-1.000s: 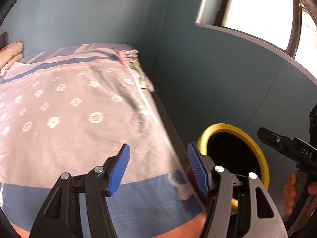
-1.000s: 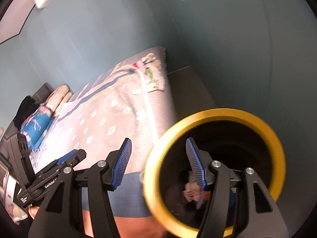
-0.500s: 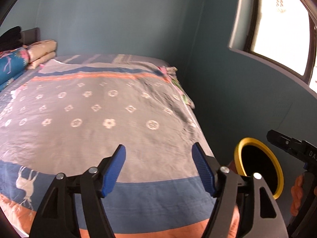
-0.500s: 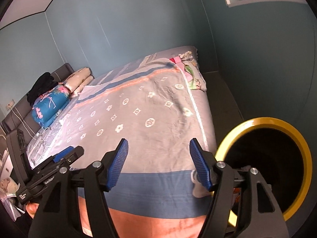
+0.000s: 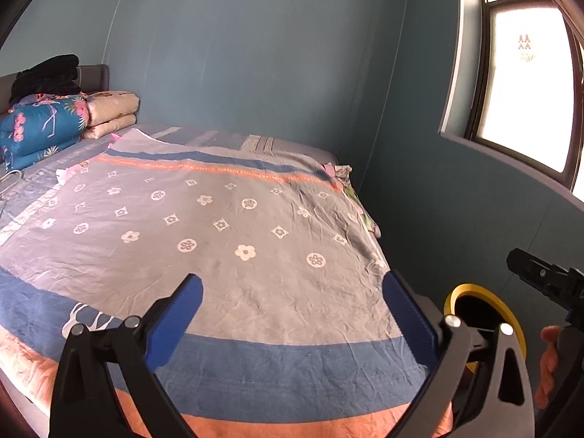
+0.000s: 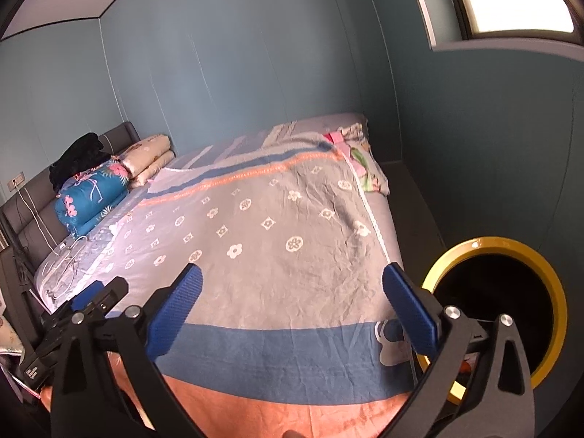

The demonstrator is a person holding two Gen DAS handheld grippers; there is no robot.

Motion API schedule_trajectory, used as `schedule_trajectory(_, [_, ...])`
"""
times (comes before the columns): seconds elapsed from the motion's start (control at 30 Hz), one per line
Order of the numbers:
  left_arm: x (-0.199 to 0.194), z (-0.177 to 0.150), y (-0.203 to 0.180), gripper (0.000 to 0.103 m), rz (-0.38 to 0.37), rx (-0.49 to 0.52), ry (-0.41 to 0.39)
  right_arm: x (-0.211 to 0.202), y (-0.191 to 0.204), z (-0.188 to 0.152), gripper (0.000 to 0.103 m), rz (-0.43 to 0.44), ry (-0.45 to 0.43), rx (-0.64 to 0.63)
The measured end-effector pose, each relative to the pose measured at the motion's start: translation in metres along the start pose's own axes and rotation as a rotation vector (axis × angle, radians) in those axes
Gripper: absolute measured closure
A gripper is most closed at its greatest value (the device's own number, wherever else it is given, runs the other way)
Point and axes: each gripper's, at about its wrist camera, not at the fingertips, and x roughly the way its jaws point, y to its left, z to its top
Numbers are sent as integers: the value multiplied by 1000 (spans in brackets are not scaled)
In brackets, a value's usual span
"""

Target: Collect trash

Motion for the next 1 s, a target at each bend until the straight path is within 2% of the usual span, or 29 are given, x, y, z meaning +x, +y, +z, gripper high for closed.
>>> schedule_trajectory(0.07, [-7,-1,1,8,2,-3,-9,-3,6,-1,8,-48,-6,-26])
schedule_trajectory(0.3, [-33,-9,4,8,4,-22,-33,-16,20,-12,8,-24,-60,-46])
schedule_trajectory(0.5, [-51,-16,-1,8,37,10,-51,-20,29,-21,8,-70,-94,-72])
schedule_trajectory(1.0, [-75,-22,-8,8,48,31,-98,-23,26,-25,8,-83,-107,-42])
